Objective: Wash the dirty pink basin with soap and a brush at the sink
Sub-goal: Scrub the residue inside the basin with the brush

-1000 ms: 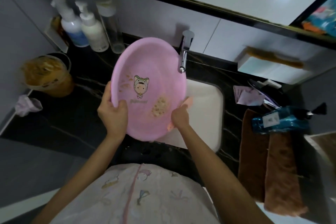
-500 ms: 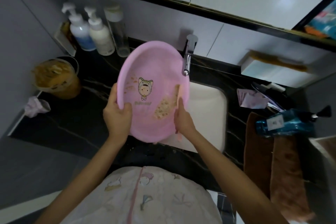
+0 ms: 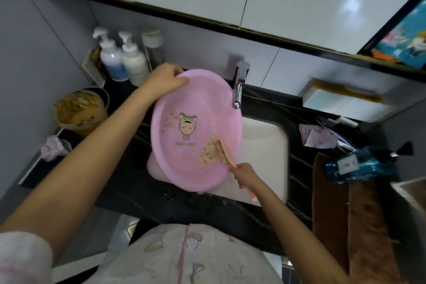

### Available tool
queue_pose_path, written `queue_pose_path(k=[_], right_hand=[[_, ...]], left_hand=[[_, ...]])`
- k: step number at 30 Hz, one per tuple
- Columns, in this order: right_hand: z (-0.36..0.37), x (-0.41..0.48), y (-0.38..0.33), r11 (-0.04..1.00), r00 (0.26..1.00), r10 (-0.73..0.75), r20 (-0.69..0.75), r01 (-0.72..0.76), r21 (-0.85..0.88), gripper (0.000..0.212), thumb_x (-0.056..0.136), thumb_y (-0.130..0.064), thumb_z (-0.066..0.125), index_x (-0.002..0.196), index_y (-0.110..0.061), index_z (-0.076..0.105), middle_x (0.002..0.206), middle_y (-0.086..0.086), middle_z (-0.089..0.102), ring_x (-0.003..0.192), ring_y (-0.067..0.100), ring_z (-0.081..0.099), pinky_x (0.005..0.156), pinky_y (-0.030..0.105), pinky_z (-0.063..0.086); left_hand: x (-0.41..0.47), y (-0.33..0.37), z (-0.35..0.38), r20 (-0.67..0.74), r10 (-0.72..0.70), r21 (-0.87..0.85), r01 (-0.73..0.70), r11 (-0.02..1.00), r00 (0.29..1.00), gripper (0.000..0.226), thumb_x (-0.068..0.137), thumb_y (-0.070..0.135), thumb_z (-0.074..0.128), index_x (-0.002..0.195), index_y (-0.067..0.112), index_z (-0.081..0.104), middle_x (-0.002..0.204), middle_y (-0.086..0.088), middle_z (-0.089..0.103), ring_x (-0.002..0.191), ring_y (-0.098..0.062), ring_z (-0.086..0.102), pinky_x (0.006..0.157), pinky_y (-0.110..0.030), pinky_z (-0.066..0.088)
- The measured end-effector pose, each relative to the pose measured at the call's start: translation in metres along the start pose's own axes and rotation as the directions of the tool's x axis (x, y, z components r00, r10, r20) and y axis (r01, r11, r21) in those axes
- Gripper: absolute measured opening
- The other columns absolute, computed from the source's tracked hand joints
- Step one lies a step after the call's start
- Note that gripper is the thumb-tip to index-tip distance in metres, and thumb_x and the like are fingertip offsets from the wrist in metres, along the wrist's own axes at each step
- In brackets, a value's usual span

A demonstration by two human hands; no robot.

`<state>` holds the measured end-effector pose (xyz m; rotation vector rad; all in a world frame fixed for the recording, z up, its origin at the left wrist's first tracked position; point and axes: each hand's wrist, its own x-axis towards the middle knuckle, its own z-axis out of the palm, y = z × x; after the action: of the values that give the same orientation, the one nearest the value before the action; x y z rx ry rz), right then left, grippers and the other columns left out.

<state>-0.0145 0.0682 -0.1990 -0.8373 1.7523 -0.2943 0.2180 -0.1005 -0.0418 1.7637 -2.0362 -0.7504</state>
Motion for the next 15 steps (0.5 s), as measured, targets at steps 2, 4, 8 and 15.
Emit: queue_pose_path(k=[2, 4, 8, 15], right_hand=[[-0.001, 0.001, -0.004, 0.996, 0.999, 0.041, 0.032, -0.044, 0.079, 0.016, 0.093, -0.016, 0.053, 0.081, -0.008, 0.047, 0.064, 0.004, 0.036, 0.049, 0.013, 0.031, 0.041, 0.021, 0.027], [-0.004, 0.000, -0.008, 0.978, 0.994, 0.052, 0.093, -0.070, 0.195, 0.016, 0.091, -0.010, 0.054, 0.077, -0.009, 0.046, 0.060, 0.003, 0.035, 0.046, 0.011, 0.029, 0.038, 0.020, 0.027], [-0.008, 0.004, -0.008, 0.952, 0.994, 0.031, 0.109, -0.063, 0.299, 0.015, 0.090, -0.005, 0.054, 0.078, -0.009, 0.048, 0.056, 0.001, 0.033, 0.039, 0.008, 0.029, 0.035, 0.018, 0.026], [-0.025, 0.013, -0.019, 0.953, 0.986, -0.161, -0.051, 0.169, 0.253, 0.048, 0.096, -0.020, 0.050, 0.140, -0.016, 0.034, 0.068, 0.000, 0.043, 0.053, 0.010, 0.036, 0.044, 0.020, 0.030]], left_hand=[[0.016, 0.005, 0.002, 0.041, 0.003, -0.029, -0.002, 1.000, 0.999, 0.031, 0.089, 0.030, 0.058, 0.101, 0.003, 0.067, 0.091, -0.009, 0.061, 0.084, -0.021, 0.056, 0.073, -0.027, 0.040], [0.023, 0.010, 0.006, 0.030, -0.002, -0.066, 0.004, 0.998, 1.000, 0.036, 0.094, 0.032, 0.051, 0.093, -0.001, 0.065, 0.087, -0.012, 0.059, 0.082, -0.021, 0.055, 0.071, -0.029, 0.039], [0.013, 0.006, 0.011, -0.054, -0.002, -0.213, -0.010, 0.977, 0.999, 0.032, 0.097, 0.019, 0.044, 0.070, 0.004, 0.051, 0.071, -0.013, 0.048, 0.067, -0.018, 0.043, 0.065, -0.027, 0.028], [-0.061, -0.057, 0.026, -0.330, -0.116, -0.467, -0.055, 0.882, 0.937, 0.022, 0.097, 0.011, 0.039, 0.082, 0.009, 0.054, 0.075, -0.002, 0.051, 0.073, -0.012, 0.047, 0.069, -0.028, 0.039]])
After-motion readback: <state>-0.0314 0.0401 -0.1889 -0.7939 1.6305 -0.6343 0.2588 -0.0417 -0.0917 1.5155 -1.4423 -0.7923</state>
